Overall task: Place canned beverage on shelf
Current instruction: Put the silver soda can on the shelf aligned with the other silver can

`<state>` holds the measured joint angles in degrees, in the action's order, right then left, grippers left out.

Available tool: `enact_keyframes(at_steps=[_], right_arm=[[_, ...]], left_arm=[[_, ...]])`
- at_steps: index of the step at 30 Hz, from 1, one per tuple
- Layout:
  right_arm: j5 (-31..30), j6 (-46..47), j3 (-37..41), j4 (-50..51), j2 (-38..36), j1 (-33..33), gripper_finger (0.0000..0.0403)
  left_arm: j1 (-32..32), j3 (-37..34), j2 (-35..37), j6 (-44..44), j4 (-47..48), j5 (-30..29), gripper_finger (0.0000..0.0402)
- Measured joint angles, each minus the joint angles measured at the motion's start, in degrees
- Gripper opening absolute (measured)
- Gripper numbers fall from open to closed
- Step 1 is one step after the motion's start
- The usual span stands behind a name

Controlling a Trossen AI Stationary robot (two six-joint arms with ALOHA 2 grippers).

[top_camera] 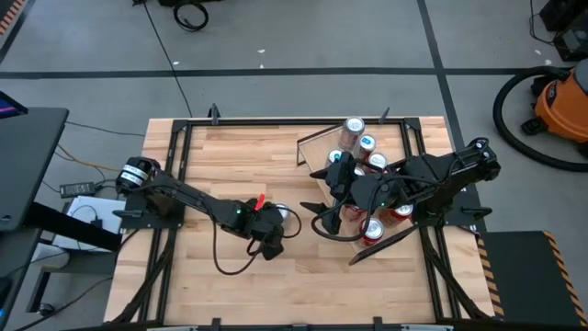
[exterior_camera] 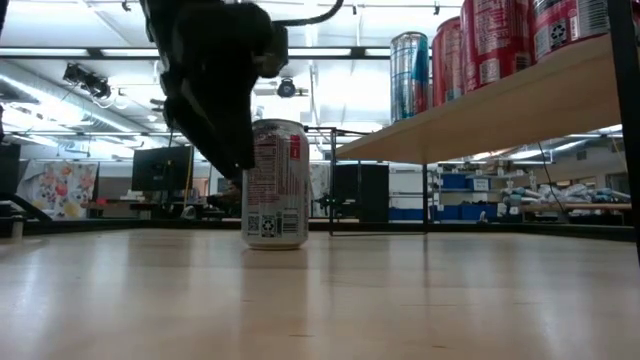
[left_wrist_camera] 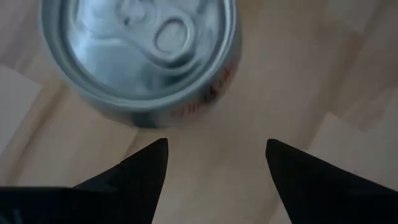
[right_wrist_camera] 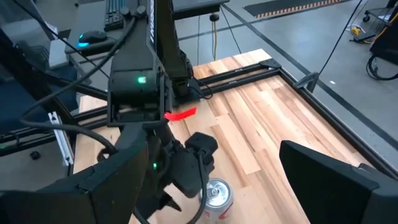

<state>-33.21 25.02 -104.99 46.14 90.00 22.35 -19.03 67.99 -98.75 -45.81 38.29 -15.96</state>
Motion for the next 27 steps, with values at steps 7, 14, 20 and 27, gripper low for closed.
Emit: enact_keyframes(at_steps=[7, 14, 20, 27], right_arm=[[-0.14, 0.76, 0.00, 0.71, -0.02, 0.04, 0.0374], [-0.24, 0.47, 0.00, 0.63, -0.02, 0.04, 0.0374], [-0.28, 0.32, 0.00, 0.65, -0.02, 0.04, 0.0374], [-0.37, -0.21, 0.00, 0.67, -0.02, 0.02, 0.0374]], left_arm=[[0.22, 0.07, -1.18, 0.11, 0.79, -6.04, 0.0281], [1.20, 0.02, -1.19, 0.12, 0.98, -9.86, 0.0281], [2.27, 0.02, -1.04, 2.65, 5.27, -9.69, 0.0281], [2.20, 0.02, -0.51, 10.73, 7.23, 5.96, 0.0281]])
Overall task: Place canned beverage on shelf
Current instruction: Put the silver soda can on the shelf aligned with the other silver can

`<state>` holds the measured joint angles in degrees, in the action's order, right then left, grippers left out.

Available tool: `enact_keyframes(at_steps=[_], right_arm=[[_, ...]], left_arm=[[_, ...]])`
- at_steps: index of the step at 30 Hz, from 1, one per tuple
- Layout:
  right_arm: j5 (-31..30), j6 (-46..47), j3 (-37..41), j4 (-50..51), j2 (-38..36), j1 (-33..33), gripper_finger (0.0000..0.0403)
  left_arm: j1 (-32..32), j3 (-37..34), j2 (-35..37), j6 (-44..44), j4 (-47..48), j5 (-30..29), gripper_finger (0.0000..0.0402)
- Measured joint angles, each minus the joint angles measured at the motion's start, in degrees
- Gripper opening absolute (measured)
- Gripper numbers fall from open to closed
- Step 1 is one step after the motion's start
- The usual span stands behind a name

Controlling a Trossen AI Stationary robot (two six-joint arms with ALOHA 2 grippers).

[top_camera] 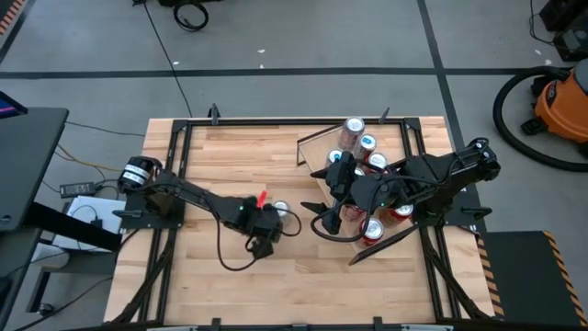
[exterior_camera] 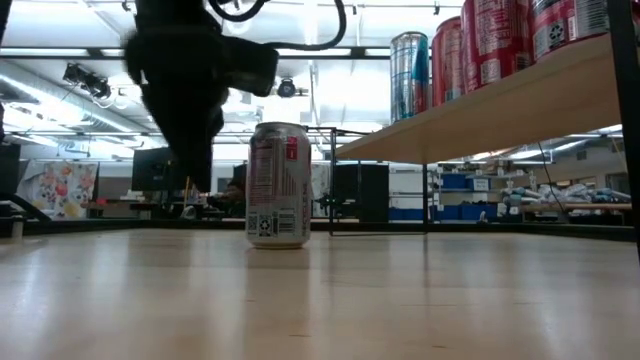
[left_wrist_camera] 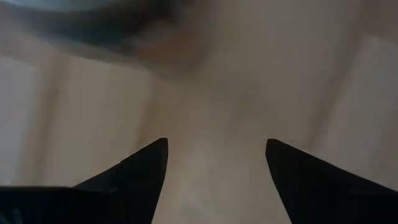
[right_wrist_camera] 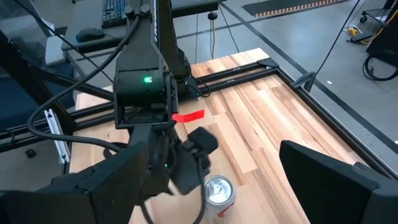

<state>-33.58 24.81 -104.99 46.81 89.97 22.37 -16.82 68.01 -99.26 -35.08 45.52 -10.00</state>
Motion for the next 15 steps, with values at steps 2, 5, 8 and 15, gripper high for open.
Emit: enact_keyframes(at_steps=[2, 5, 8, 15], right_arm=[[0.00, -0.34, 0.00, 0.00, 0.00, -0.11, 0.0374], [-0.01, -0.55, 0.00, 0.00, 0.00, -0.25, 0.0374], [-0.02, -0.76, 0.00, -0.01, 0.00, -0.26, 0.0374], [0.03, -0.78, 0.00, 0.07, 0.00, -0.06, 0.0374]], left_arm=[[-0.31, 0.00, 0.00, 1.70, -0.85, 3.49, 0.0281], [-1.04, 0.00, 0.00, 2.78, -2.92, 5.19, 0.0281], [-1.77, 0.00, -0.22, 2.92, -5.70, 4.03, 0.0281], [-3.94, -7.01, 0.32, -0.19, -5.72, 1.18, 0.0278]])
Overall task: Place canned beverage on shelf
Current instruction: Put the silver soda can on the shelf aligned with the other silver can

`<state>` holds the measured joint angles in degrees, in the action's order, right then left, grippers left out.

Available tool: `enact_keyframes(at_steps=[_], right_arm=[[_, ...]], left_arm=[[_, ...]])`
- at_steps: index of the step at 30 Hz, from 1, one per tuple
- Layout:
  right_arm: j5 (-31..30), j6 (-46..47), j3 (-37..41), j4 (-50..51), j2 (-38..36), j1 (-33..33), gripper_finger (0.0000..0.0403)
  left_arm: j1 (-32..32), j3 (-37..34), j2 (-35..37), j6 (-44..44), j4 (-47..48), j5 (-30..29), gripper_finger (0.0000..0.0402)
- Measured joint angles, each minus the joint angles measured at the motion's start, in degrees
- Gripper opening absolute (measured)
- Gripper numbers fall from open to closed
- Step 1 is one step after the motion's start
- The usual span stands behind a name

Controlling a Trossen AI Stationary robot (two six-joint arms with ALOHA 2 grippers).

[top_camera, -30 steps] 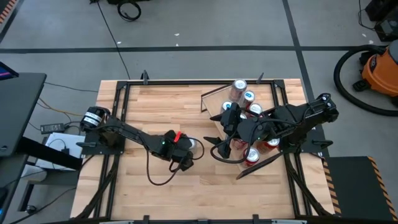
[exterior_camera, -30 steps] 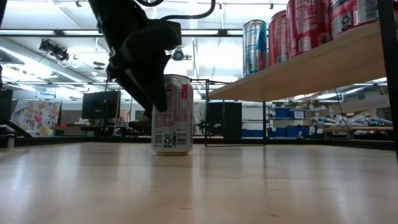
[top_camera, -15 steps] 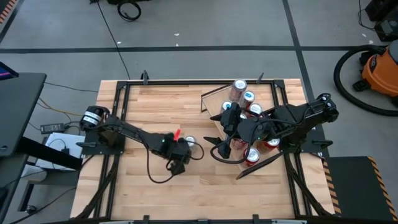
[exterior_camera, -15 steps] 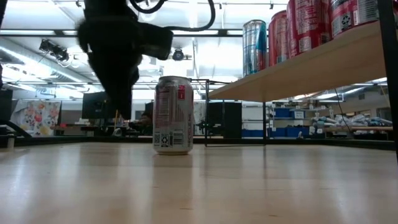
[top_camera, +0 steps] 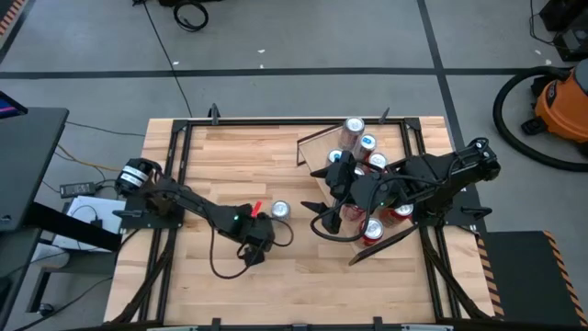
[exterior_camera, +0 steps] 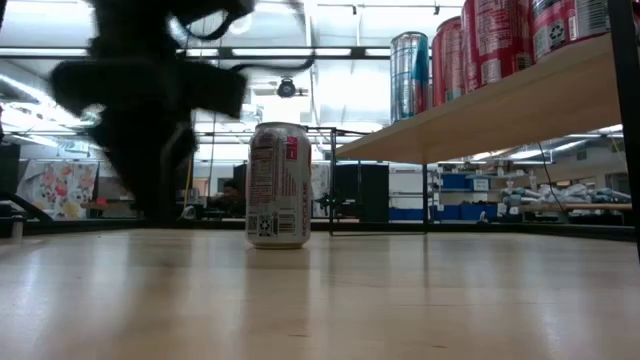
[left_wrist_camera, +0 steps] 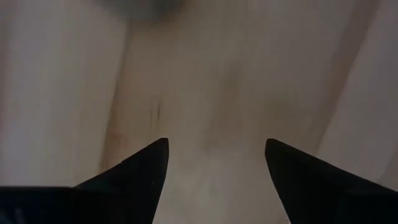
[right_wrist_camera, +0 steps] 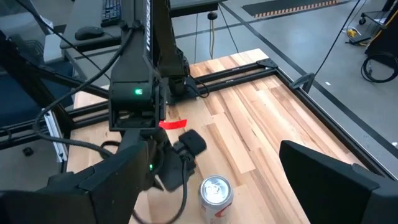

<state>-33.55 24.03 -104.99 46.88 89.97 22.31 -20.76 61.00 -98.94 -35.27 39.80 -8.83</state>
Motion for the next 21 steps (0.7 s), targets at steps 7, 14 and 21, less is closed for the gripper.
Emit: enact_keyframes(at_steps=[7, 14, 21], right_arm=[[0.00, 0.40, 0.00, 0.34, 0.00, 0.52, 0.0374], [0.00, 0.42, 0.00, 0.41, 0.00, 0.52, 0.0374], [0.11, 0.30, 0.00, 0.44, 0.00, 0.52, 0.0374]], left_arm=[[-2.38, -2.81, 0.86, -5.62, -6.54, 1.62, 0.0260], [-6.42, -3.67, 5.05, -10.69, -11.33, -12.21, 0.0239], [-8.51, -16.45, 12.69, -18.99, -30.75, -16.95, 0.0209]])
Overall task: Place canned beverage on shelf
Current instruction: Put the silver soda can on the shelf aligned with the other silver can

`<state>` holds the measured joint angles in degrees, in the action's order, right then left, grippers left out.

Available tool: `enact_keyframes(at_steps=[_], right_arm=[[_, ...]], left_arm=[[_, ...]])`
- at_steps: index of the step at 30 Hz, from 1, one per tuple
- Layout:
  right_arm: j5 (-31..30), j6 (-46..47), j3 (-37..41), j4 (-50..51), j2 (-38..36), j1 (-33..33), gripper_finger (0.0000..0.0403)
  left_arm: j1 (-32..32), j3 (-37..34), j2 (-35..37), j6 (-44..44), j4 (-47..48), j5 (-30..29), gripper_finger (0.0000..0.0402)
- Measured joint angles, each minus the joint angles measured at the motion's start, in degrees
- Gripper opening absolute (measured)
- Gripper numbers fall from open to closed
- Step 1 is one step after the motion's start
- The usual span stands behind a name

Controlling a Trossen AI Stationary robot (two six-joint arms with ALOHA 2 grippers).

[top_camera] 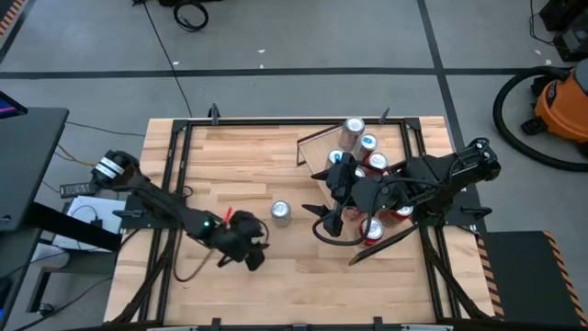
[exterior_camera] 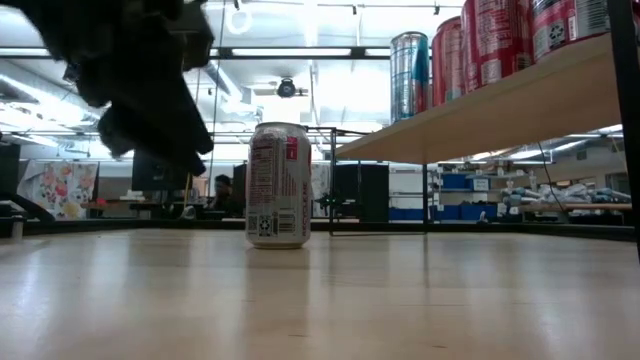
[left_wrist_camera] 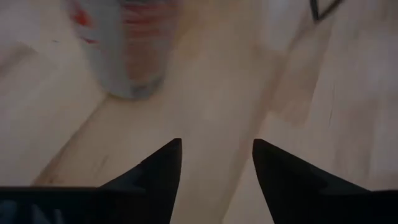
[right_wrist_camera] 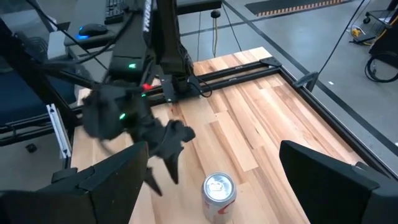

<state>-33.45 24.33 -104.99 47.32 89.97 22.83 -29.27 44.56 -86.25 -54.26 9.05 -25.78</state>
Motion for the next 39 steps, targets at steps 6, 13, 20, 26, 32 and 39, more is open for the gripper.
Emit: enact_keyframes(at_steps=[6, 13, 20, 26, 32, 39], right_arm=[[0.05, -0.34, 0.00, 0.00, 0.00, -0.02, 0.0374], [0.04, -0.52, 0.00, -0.01, 0.00, -0.37, 0.0374], [0.02, -0.66, 0.00, -0.05, 0.00, -0.70, 0.0374], [-0.05, -1.59, 0.00, -0.12, 0.00, -1.20, 0.0374], [-0.06, -1.59, 0.00, -0.17, 0.00, -1.49, 0.0374], [-0.03, -1.59, 0.00, -0.39, 0.00, -1.49, 0.0374]], left_arm=[[0.93, -6.94, 4.69, -4.55, -8.57, -6.16, 0.0187], [3.89, -6.97, 4.50, -4.14, -8.57, -6.10, 0.0185], [6.65, -6.97, 4.47, -4.95, -13.47, -2.76, 0.0185], [8.64, -6.97, 3.97, -5.25, -15.86, 3.68, 0.0185], [8.91, -6.97, 3.09, -6.40, -16.02, 3.41, 0.0185], [8.93, -6.97, 2.44, -7.05, -15.91, 3.37, 0.0185]])
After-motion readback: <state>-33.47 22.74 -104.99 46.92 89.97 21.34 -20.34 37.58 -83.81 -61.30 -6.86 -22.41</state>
